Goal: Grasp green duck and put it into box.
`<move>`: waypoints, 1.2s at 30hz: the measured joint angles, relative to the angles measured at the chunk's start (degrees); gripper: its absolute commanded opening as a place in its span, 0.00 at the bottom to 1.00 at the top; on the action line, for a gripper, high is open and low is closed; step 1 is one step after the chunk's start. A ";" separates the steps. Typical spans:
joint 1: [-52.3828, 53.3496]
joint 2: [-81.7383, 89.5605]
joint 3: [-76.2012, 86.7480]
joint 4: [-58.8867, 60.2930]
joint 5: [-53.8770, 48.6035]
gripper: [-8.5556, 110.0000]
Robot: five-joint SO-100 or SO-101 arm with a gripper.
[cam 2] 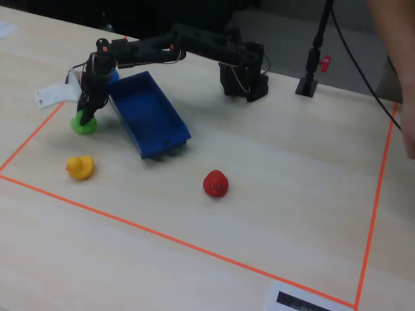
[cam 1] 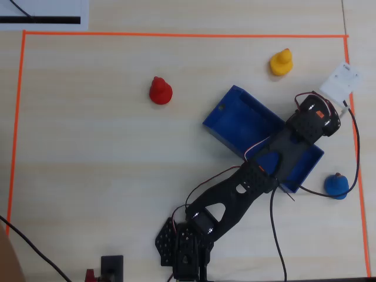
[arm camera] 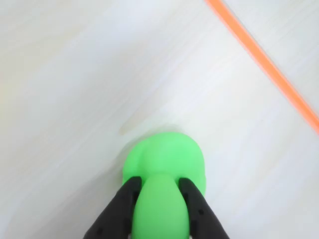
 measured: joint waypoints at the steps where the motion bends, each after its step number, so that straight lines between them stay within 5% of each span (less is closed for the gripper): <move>1: -0.35 1.05 0.00 1.14 0.88 0.07; 19: -2.55 42.54 23.99 28.04 4.66 0.07; 36: 0.44 67.76 83.85 -6.86 -0.62 0.07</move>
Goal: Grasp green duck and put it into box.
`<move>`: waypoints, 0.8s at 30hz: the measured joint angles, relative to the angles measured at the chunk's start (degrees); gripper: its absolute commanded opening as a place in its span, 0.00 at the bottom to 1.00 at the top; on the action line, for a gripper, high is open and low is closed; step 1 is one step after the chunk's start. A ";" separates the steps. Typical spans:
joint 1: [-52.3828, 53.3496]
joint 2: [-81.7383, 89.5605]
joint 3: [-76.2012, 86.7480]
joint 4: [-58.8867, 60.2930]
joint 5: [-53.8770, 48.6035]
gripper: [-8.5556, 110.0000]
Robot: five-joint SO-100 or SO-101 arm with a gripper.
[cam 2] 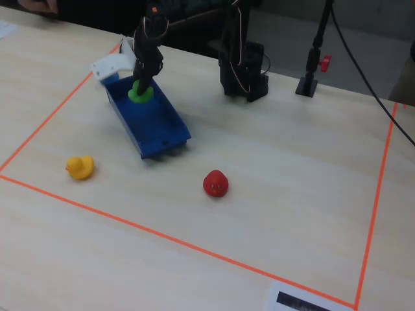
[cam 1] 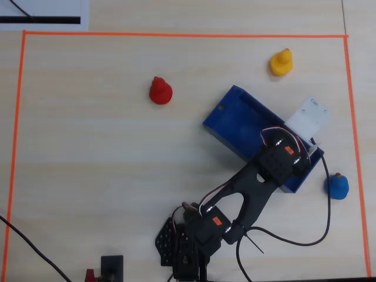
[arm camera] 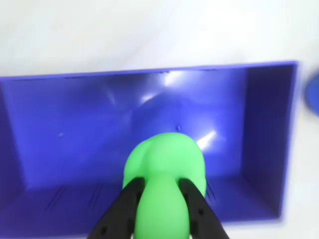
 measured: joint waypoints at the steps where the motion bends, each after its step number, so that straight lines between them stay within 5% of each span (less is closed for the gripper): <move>1: 0.00 0.00 1.85 -2.37 -0.53 0.07; 24: 1.14 -0.35 7.12 -13.27 -4.13 0.26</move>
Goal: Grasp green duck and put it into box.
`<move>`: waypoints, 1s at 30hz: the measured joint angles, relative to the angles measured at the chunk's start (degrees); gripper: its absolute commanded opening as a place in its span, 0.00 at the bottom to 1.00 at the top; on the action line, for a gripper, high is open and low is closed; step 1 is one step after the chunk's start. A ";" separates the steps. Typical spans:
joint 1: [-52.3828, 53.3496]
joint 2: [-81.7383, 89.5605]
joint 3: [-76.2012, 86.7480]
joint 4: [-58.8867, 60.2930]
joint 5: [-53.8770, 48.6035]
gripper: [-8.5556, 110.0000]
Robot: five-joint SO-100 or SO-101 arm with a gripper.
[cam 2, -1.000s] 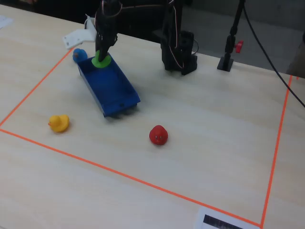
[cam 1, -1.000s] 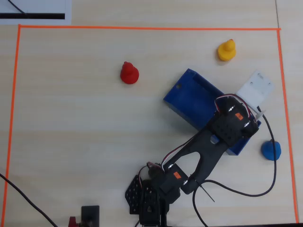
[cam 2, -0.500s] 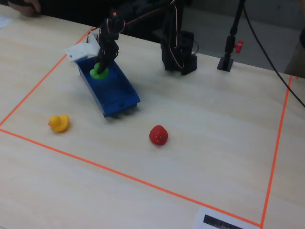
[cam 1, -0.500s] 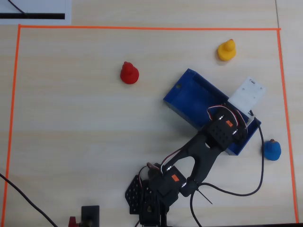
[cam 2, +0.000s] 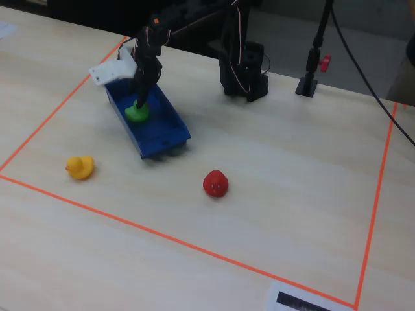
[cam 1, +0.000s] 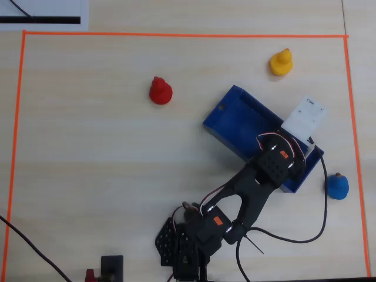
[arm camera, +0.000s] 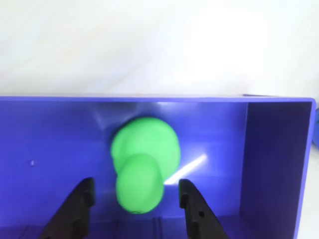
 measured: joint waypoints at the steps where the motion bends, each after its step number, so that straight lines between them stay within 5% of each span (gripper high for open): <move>1: 0.00 0.00 0.00 -0.26 0.09 0.25; 7: -1.93 1.93 0.00 -6.33 4.92 0.07; 11: -9.67 6.94 -3.60 -9.23 14.06 0.07; 18: -29.62 20.74 -10.28 17.14 10.99 0.07; 23: -43.59 38.32 5.89 36.30 9.67 0.07; 30: -54.05 68.91 41.22 25.40 9.67 0.07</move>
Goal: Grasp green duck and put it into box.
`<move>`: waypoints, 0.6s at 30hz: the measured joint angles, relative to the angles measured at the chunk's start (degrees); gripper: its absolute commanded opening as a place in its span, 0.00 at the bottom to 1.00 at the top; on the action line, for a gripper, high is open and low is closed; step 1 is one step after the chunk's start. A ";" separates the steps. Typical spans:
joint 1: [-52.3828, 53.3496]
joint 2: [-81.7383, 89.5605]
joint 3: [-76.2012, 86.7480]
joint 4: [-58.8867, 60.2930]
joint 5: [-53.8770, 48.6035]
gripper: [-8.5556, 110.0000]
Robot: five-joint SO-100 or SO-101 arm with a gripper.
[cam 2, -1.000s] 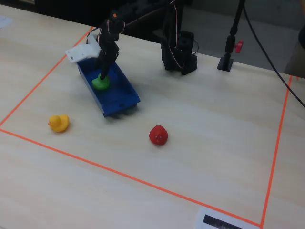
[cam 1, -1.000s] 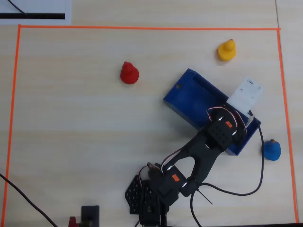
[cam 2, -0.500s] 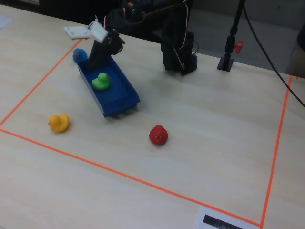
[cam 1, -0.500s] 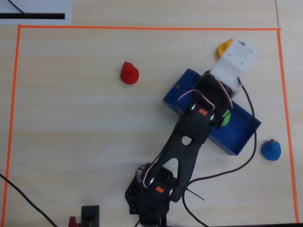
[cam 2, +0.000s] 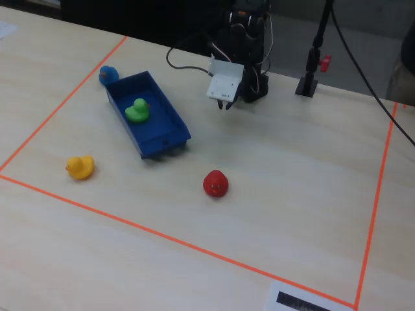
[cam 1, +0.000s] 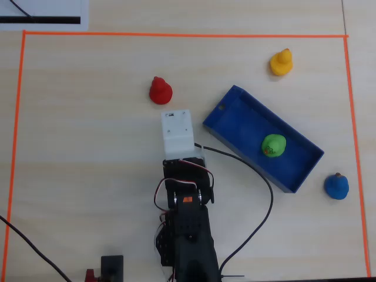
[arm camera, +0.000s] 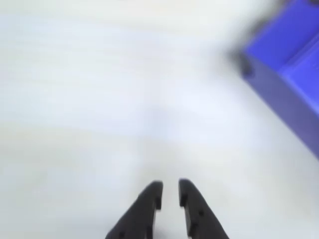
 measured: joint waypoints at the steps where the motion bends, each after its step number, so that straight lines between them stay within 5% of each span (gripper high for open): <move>1: -0.18 3.25 4.22 -2.29 0.26 0.07; 8: -1.67 13.18 21.62 -6.50 -0.70 0.07; 18: 0.53 19.78 23.91 4.48 -2.46 0.07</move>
